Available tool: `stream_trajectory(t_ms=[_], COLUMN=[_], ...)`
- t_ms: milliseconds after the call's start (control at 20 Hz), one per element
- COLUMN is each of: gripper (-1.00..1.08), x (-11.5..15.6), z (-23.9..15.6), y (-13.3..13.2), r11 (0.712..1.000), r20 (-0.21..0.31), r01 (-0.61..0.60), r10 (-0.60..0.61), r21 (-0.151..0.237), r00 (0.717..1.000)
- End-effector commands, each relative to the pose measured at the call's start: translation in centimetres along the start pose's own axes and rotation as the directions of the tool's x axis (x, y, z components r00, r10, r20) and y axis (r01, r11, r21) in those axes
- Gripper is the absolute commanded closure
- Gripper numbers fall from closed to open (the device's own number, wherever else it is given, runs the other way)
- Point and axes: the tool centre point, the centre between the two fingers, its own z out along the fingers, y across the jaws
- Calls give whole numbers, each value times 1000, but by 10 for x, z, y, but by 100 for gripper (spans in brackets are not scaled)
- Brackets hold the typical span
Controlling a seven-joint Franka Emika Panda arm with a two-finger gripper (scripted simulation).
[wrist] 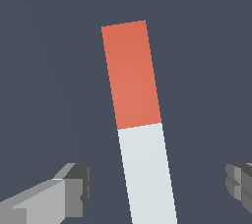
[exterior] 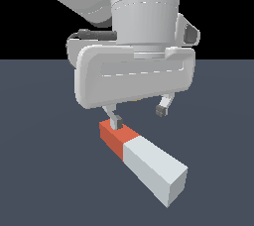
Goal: Insert the peg into the horizontal hole in a box.
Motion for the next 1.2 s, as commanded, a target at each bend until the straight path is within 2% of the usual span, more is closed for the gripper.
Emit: stream_trajectory(t_ms=[0, 500, 900, 1150], gripper=[-92, -92, -92, -92], x=[-8, -29, -30, -30], z=[8, 28, 33, 52], y=[0, 1, 0, 0], r11=[999, 989, 988, 988], r20=[-2, -6, -7, -7], r01=[45, 148, 153, 155], r10=[-45, -148, -153, -155], r21=[1, 7, 8, 8], r00=[999, 989, 988, 988])
